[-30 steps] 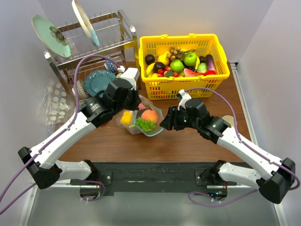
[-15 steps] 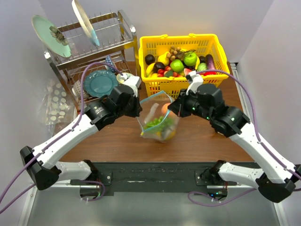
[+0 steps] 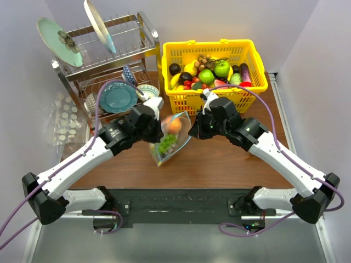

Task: Place the food in the zip-top bag and seal the zipper
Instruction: Adjust the zipper food storage bag at the center of the board.

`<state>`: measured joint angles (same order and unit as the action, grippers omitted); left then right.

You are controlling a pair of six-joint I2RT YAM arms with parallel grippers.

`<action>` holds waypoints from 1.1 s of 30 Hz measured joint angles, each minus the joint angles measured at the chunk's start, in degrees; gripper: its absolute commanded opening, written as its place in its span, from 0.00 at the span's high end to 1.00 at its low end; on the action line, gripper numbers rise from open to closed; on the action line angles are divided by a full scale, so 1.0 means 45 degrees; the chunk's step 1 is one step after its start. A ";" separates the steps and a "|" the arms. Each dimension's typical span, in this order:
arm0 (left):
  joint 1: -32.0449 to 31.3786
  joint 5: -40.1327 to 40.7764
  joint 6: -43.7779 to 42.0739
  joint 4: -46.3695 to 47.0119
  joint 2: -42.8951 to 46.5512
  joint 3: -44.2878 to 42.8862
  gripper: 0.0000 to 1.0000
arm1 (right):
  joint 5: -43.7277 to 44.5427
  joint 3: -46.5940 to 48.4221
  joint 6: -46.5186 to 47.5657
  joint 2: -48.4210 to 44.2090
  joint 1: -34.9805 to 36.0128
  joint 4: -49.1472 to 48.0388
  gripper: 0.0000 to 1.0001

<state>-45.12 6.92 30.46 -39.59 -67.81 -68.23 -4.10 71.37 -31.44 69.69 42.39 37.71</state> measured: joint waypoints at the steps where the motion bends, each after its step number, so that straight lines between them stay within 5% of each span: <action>1: 0.0000 -0.0078 0.0000 0.0024 0.0000 0.0350 1.00 | -0.0010 0.0044 -0.0010 -0.0102 0.0000 -0.0005 0.98; 3: 0.0000 -0.0083 -0.0019 -0.0053 -0.0151 0.0743 1.00 | -0.0024 0.0146 -0.0019 -0.0257 0.0000 -0.0034 0.85; 8: 0.0000 0.0996 -0.0442 -0.0510 -0.0233 -0.0019 1.00 | -0.0214 0.0146 -0.0058 -0.0233 -0.0005 -0.0306 0.77; 10: 0.0005 0.1530 -0.0714 -0.0661 -0.0233 -0.0675 1.00 | -0.0369 0.0146 -0.0058 -0.0092 -0.0005 -0.0389 0.52; 11: 0.0005 0.1763 -0.0845 -0.0733 -0.0228 -0.0991 1.00 | -0.0442 0.0146 -0.0083 0.0015 -0.0005 -0.0447 0.28; 12: 0.0005 0.1943 -0.0957 -0.0777 -0.0228 -0.1209 1.00 | -0.0515 0.0146 -0.0092 0.0121 -0.0005 -0.0500 0.23; 20: 0.0029 0.4240 -0.1608 -0.2361 -0.0816 -0.3152 1.00 | -0.0141 0.2569 0.0967 0.1792 -0.0005 0.0306 0.21; 26: 0.0039 0.4381 -0.2011 -0.1171 -0.0461 -0.0996 1.00 | 0.0413 0.5037 0.1817 0.2769 -0.0393 0.0855 0.21; 33: 0.0049 0.3993 -0.2885 0.0763 -0.0374 0.0665 1.00 | 0.0316 0.7334 0.2030 0.4303 -0.2832 0.1044 0.22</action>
<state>-44.91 24.88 17.47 -36.16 -69.49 -65.23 -2.68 104.38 -22.31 89.06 29.65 42.41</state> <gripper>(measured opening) 0.019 0.785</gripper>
